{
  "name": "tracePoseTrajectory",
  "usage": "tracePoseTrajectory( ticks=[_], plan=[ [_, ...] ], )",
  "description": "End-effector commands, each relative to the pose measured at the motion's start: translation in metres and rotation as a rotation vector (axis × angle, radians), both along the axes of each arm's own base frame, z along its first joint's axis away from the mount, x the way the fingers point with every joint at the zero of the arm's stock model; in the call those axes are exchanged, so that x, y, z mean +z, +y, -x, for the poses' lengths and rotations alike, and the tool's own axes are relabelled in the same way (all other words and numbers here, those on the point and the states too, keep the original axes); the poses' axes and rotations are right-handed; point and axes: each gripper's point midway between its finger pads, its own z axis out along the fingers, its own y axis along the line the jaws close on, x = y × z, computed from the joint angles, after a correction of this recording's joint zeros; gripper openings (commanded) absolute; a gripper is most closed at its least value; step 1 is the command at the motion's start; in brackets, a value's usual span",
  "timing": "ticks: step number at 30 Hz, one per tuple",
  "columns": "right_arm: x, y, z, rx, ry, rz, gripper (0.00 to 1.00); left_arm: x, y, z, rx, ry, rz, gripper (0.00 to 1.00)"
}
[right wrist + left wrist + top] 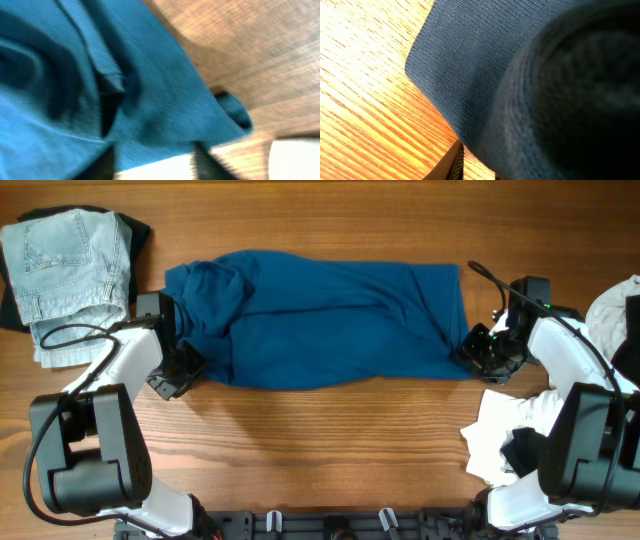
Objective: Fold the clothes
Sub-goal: 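Move both grippers to the shirt's left and right ends and press down, then grasp the teal strip's left and right ends with both grippers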
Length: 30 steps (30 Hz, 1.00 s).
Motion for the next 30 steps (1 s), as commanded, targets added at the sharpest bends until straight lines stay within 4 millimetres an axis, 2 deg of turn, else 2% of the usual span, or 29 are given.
tracePoseTrajectory(
  ticks=[1,4,5,7,10,13,16,21,22,23,26,30],
  plan=[
    [-0.020,-0.009,0.024,-0.032,0.078,0.067,0.84,-0.011,0.010,0.013,-0.008,0.053,-0.043,0.24],
    [-0.039,-0.002,0.039,-0.043,0.088,0.040,0.82,-0.011,0.010,0.014,-0.008,0.056,-0.043,0.25],
    [-0.044,-0.001,0.042,-0.058,0.087,0.033,0.77,-0.011,0.010,0.014,-0.008,0.057,-0.043,0.25],
    [-0.047,0.001,0.037,-0.064,0.054,0.019,0.54,-0.011,0.010,0.015,-0.008,0.060,-0.042,0.26],
    [-0.046,-0.001,0.024,-0.095,0.009,0.024,0.34,-0.011,0.009,0.017,-0.008,0.067,-0.037,0.26],
    [-0.046,-0.002,0.016,-0.108,-0.020,0.027,0.05,-0.010,0.009,0.018,-0.008,0.072,-0.035,0.26],
    [-0.045,-0.003,0.014,-0.106,-0.028,0.029,0.04,-0.011,0.008,0.018,-0.008,0.071,-0.033,0.26],
    [-0.044,0.001,0.033,-0.103,0.043,0.020,0.04,-0.011,0.008,0.018,-0.008,0.070,-0.029,0.24],
    [-0.042,0.001,0.036,-0.097,0.051,0.019,0.04,-0.011,0.008,0.018,-0.008,0.070,-0.029,0.17],
    [-0.040,0.001,0.035,-0.076,0.040,0.023,0.04,-0.011,0.008,0.018,-0.008,0.069,-0.030,0.04],
    [-0.027,-0.009,0.030,-0.076,-0.010,0.082,0.04,-0.011,0.008,0.011,-0.008,0.043,-0.029,0.04],
    [-0.008,-0.010,0.023,-0.079,-0.080,0.092,0.04,-0.011,0.004,0.015,-0.010,0.056,-0.008,0.04]
  ],
)
